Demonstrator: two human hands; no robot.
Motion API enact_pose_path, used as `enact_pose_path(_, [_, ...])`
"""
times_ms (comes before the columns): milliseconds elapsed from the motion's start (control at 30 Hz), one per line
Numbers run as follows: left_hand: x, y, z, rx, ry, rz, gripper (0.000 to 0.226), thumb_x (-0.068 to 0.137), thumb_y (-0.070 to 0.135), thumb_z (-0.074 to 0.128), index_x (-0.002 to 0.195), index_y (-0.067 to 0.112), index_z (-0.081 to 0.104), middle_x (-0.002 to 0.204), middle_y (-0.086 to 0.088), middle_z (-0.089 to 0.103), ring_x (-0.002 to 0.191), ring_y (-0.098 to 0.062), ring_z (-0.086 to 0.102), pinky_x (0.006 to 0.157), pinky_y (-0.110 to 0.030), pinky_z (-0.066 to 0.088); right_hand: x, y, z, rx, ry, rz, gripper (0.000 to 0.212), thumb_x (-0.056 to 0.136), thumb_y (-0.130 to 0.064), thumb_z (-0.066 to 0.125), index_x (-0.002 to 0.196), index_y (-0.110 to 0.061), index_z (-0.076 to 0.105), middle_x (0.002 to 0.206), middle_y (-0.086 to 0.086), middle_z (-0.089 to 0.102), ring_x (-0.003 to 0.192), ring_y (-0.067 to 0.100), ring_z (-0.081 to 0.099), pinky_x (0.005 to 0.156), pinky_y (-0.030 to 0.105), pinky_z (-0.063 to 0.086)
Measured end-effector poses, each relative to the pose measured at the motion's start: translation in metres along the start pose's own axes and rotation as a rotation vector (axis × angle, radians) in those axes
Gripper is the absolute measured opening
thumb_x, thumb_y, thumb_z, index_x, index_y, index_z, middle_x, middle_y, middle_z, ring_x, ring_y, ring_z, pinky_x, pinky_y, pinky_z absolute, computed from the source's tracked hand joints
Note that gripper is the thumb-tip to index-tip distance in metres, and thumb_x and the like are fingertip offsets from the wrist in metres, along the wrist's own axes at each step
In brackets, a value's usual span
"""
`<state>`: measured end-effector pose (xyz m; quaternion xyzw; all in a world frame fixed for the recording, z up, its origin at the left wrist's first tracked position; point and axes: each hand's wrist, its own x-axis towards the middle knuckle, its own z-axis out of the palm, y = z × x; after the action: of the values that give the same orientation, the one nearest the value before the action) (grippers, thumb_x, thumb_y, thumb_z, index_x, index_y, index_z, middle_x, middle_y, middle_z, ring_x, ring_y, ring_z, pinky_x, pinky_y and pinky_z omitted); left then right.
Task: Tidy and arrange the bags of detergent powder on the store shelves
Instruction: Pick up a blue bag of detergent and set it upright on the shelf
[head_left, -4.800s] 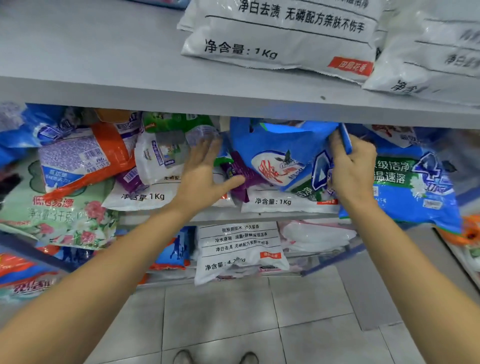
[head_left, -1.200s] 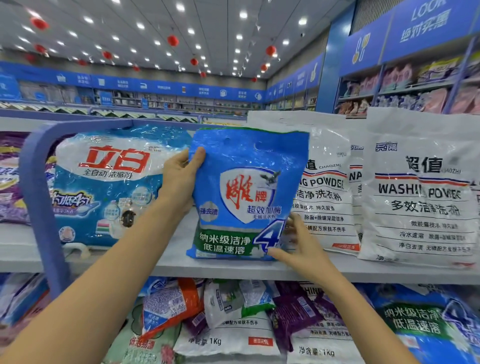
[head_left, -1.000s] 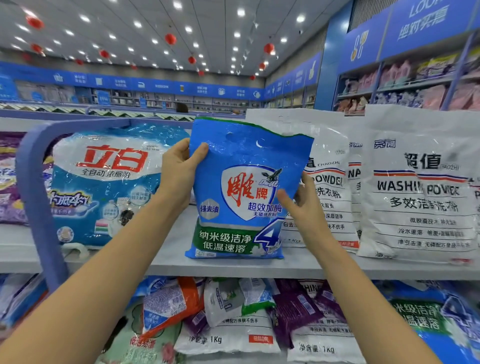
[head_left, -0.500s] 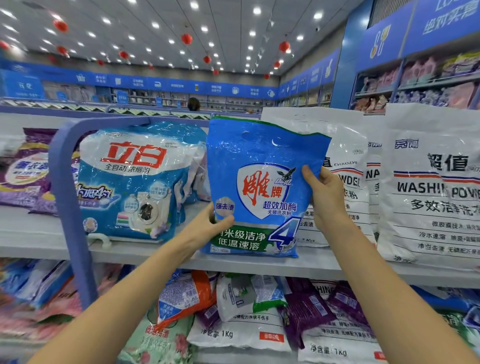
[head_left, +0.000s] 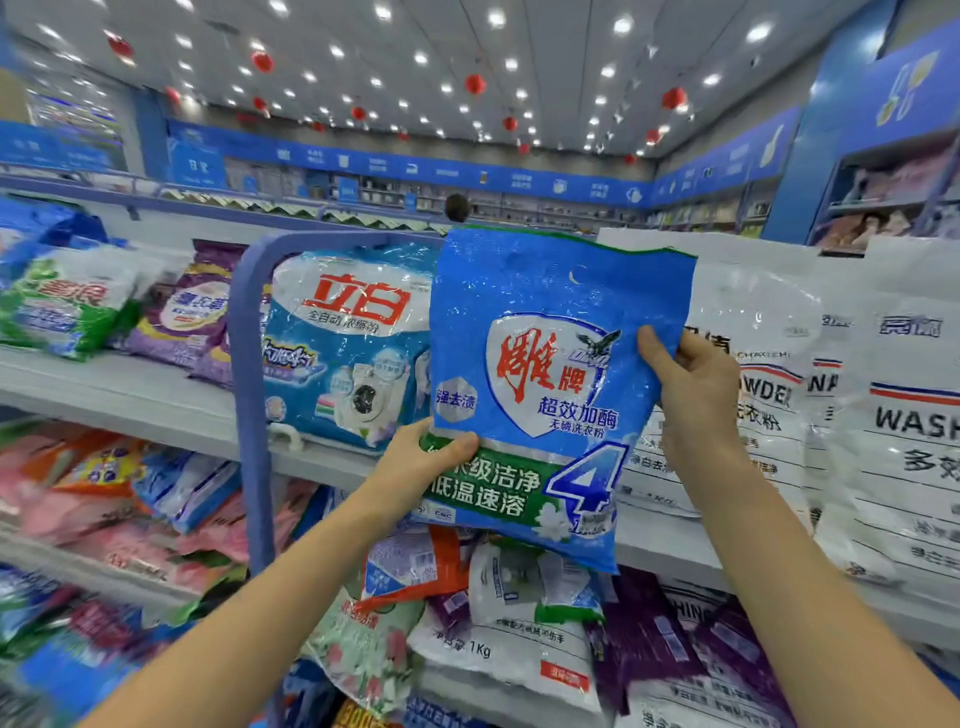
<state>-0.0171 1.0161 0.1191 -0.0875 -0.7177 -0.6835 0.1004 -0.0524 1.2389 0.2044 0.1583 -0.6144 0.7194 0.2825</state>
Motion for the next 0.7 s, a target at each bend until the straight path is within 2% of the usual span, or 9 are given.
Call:
enact_pose_path(100, [-0.025,0.000,-0.017,-0.015,0.099,-0.011,0.060,0.053,0.057,0.076,0.100,0.021,0.066,0.101,-0.001,0.073,0.097,-0.020,0.067,0.086,-0.037,0.052,-0.015,-0.001,0.019,0.066,-0.078,0.029,0.015,0.088,-0.014,0.061,0.074,-0.016,0.065,0.064,-0.012,0.070,0.062,0.005,0.065,0.061,0.025,0.056])
enact_pose_path(133, [-0.034,-0.002,-0.024,-0.028,0.125,-0.012,0.066,0.052,0.056,0.078,0.103,0.017,0.065,0.102,-0.003,0.073,0.095,-0.019,0.068,0.083,-0.034,0.054,-0.020,-0.001,0.026,0.085,-0.108,0.036,0.014,0.088,-0.014,0.061,0.075,-0.016,0.065,0.065,-0.012,0.070,0.063,0.005,0.066,0.062,0.026,0.057])
enact_pose_path(233, [-0.063,-0.001,-0.048,-0.047,0.203,0.013,0.043,0.060,0.040,0.077,0.091,0.014,0.064,0.074,0.004,0.074,0.067,-0.009,0.070,0.060,-0.018,0.052,-0.034,0.000,0.056,0.148,-0.213,0.058,0.012,0.088,-0.012,0.060,0.079,-0.017,0.065,0.065,-0.014,0.070,0.062,0.003,0.067,0.058,0.022,0.056])
enact_pose_path(300, [-0.083,0.003,-0.065,-0.021,0.287,0.004,0.035,0.065,0.036,0.081,0.086,0.014,0.064,0.069,0.005,0.073,0.063,-0.008,0.069,0.057,-0.017,0.051,-0.043,0.003,0.081,0.193,-0.284,0.068,0.012,0.088,-0.011,0.059,0.080,-0.017,0.065,0.066,-0.015,0.070,0.062,0.002,0.067,0.055,0.019,0.054])
enact_pose_path(367, [-0.104,0.004,-0.086,0.003,0.383,0.011,0.037,0.068,0.044,0.079,0.080,0.012,0.063,0.067,0.004,0.072,0.061,-0.008,0.068,0.056,-0.018,0.051,-0.055,0.006,0.110,0.249,-0.357,0.084,0.013,0.088,-0.009,0.059,0.079,-0.017,0.064,0.065,-0.016,0.070,0.061,0.001,0.066,0.055,0.018,0.053])
enact_pose_path(533, [-0.155,0.010,-0.153,0.086,0.667,-0.099,0.039,0.090,0.040,0.044,0.073,0.009,0.059,0.059,0.002,0.069,0.056,-0.013,0.066,0.050,-0.020,0.050,-0.093,0.015,0.199,0.344,-0.507,0.114,0.015,0.088,-0.007,0.060,0.076,-0.015,0.064,0.063,-0.015,0.069,0.059,0.001,0.063,0.057,0.019,0.054])
enact_pose_path(567, [-0.164,0.011,-0.168,0.101,0.716,-0.121,0.044,0.087,0.047,0.041,0.073,0.009,0.059,0.057,0.003,0.069,0.054,-0.011,0.066,0.049,-0.020,0.049,-0.101,0.017,0.219,0.359,-0.542,0.123,0.016,0.087,-0.007,0.060,0.075,-0.016,0.065,0.063,-0.014,0.069,0.060,0.001,0.063,0.058,0.020,0.054])
enact_pose_path(633, [-0.182,0.012,-0.199,0.100,0.799,-0.177,0.058,0.068,0.062,0.043,0.079,0.007,0.061,0.061,-0.002,0.071,0.056,-0.014,0.068,0.057,-0.027,0.054,-0.117,0.020,0.256,0.386,-0.613,0.137,0.016,0.087,-0.008,0.061,0.074,-0.016,0.065,0.062,-0.014,0.069,0.060,0.001,0.063,0.058,0.020,0.054])
enact_pose_path(700, [-0.196,0.012,-0.229,0.083,0.857,-0.197,0.071,0.056,0.069,0.048,0.086,0.006,0.062,0.076,-0.016,0.073,0.070,-0.030,0.070,0.072,-0.044,0.057,-0.131,0.022,0.294,0.401,-0.661,0.148,0.015,0.087,-0.008,0.061,0.074,-0.014,0.065,0.063,-0.013,0.069,0.060,0.002,0.064,0.058,0.021,0.055])
